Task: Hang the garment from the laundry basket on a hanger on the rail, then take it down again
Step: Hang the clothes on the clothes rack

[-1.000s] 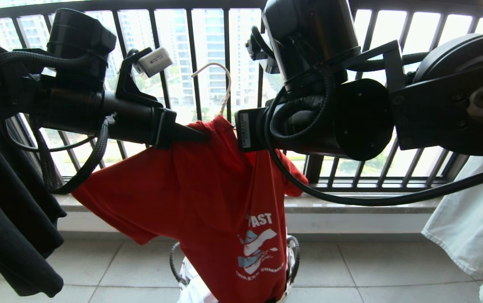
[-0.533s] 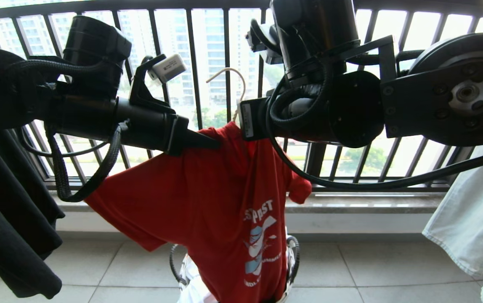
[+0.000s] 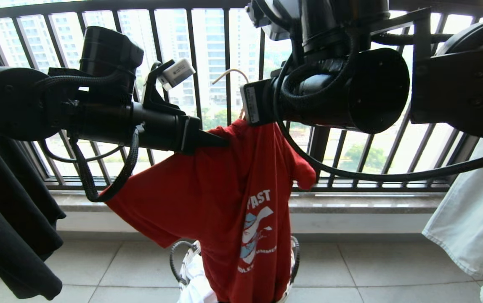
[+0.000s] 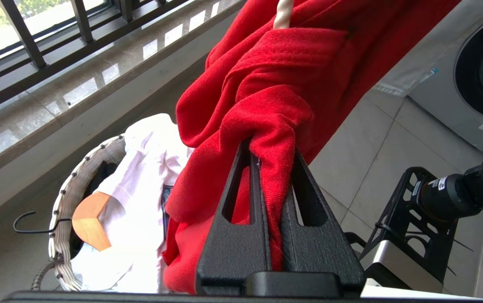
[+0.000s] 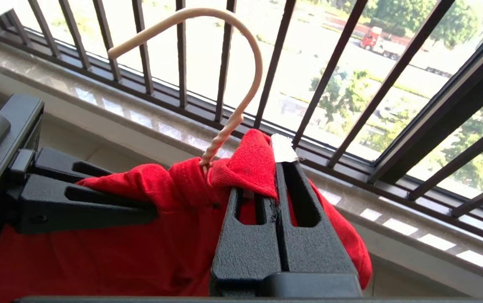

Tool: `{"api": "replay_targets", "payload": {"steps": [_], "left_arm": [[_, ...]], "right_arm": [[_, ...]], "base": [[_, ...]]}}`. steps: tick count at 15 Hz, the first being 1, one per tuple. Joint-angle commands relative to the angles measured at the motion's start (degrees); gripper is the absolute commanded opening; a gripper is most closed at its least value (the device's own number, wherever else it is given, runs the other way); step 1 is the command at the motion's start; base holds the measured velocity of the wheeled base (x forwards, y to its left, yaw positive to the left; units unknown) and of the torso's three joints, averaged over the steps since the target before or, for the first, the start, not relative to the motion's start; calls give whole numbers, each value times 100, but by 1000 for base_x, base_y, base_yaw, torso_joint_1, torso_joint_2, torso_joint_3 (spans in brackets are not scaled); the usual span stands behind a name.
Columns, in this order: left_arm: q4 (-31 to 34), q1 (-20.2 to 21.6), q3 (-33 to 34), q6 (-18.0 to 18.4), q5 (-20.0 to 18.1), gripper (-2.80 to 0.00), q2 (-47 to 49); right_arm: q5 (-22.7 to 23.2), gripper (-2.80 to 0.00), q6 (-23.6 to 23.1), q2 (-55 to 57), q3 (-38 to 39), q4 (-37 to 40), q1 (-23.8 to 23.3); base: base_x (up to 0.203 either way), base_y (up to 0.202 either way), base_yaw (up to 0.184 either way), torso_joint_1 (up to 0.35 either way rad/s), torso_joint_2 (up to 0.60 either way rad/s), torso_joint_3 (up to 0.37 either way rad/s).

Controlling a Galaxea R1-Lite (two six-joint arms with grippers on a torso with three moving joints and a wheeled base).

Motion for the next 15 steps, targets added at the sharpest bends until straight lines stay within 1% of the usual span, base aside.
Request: {"api": "replay_targets", "payload": {"steps": [1,5,8,10,12,13,15], "left_arm": [[2,-2,-7,-7,-8,-280,21],[2,-2,-7,-7,0,-280,-14],[2,-2,-16,-25,106,-280,-20],[-227,-17,24,-217,106,-280,-39],[-620,-124,183,-548,111,-280,-60],[-713,-182,264,-583,114,-280,-84],[-734,-238,336,-579,115,-280,-182]], "right_arm": [[-19,-280,-426,-275,164,-207,-79],[-28,-280,-800,-605,706,-277,-104],[-28,-280,-1330,-904,1065,-289,-236],[-36,-280,-1533,-888,1087,-305,-301],[-77,-280,-1758,-741,1085,-667,-301],[-154,-280,-1913,-600,1055,-969,-301],[-423,-280,-2370,-258,993,-1621,-369]], "base": [[0,0,0,0,0,0],[0,0,0,0,0,0],[0,0,0,0,0,0],[0,0,0,0,0,0],[0,0,0,0,0,0],[0,0,0,0,0,0],[0,0,0,0,0,0]]}}
